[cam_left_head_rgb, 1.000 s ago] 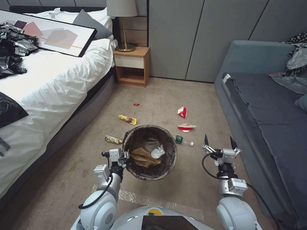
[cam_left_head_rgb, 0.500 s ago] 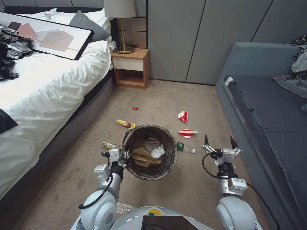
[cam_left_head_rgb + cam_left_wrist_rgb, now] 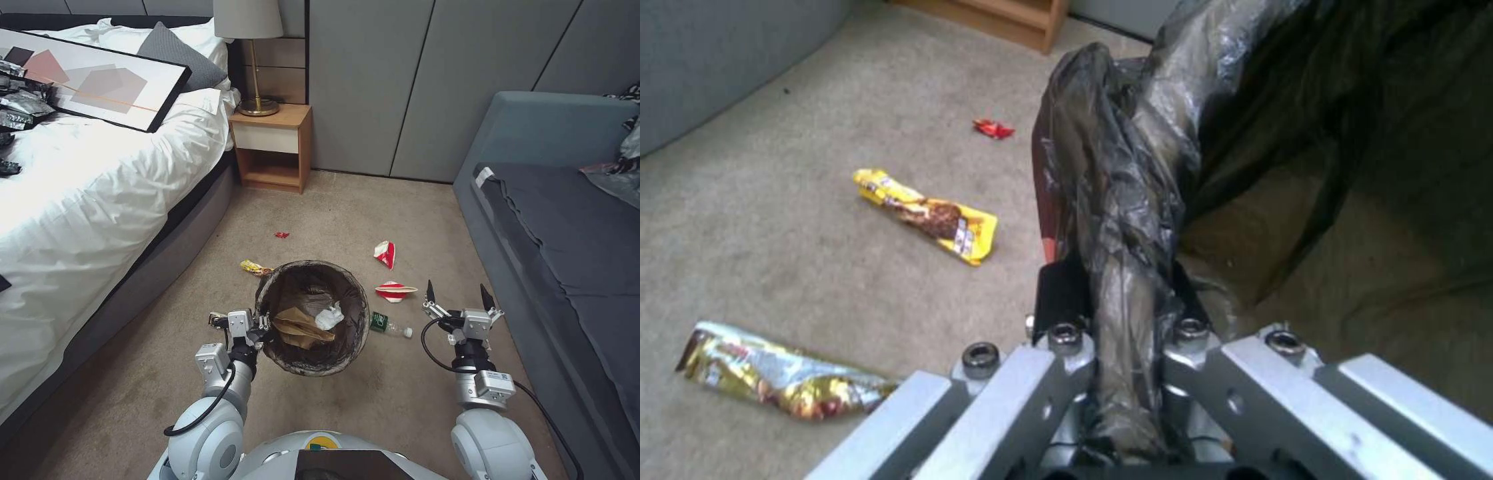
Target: Pick up the trash bin, then pick up the garbage from the floor and place it into the trash bin.
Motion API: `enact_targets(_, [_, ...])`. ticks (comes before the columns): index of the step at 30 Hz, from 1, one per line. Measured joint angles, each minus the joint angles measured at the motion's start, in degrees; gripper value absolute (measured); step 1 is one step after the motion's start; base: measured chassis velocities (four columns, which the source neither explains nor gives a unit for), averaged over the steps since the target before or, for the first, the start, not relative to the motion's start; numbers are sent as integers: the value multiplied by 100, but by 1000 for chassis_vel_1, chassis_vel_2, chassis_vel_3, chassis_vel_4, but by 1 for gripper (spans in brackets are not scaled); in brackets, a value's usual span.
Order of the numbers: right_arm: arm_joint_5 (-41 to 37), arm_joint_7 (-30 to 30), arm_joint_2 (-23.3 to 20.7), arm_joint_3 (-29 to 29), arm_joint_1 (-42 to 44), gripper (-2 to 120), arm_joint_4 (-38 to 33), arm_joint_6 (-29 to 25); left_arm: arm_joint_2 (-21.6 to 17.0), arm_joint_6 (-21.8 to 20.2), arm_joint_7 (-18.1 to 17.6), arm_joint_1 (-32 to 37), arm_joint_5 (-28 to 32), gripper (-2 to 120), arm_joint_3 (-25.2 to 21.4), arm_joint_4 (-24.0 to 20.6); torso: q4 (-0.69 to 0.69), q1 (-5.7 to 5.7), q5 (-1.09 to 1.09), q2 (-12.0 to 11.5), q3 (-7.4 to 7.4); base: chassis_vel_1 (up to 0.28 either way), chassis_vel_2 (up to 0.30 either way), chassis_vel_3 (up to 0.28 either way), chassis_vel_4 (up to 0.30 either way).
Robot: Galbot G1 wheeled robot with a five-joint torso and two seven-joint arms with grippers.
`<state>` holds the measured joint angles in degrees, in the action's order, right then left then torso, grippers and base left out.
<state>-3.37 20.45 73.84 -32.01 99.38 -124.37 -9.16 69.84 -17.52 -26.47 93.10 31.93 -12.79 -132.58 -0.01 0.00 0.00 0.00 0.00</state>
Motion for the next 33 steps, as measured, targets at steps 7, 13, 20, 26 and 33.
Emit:
enact_targets(7, [6,2,1,14,-8,100,5,2,13,3,1,6,-11,2,-3,-2,2,0,1,0,0,-91,102,96,-96])
enact_targets(13, [9,2,2,30,-32,100,15,9,20,6,1,8,-15,2,-10,-2,1,0,0,0,0,-94,100,96,-103])
enact_targets(20, [9,6,-4,32,-43,100,21,15,28,6,2,-3,-18,2,0,-1,0,0,0,0,0,-106,102,109,-99])
enact_targets(26, [10,35,-4,35,-60,100,39,15,18,6,2,1,-21,2,4,0,1,0,0,0,0,-93,103,99,-95])
enact_targets(33, [41,119,6,60,-113,100,66,13,9,7,2,26,-31,2,4,-21,1,0,0,0,0,-96,95,95,-95])
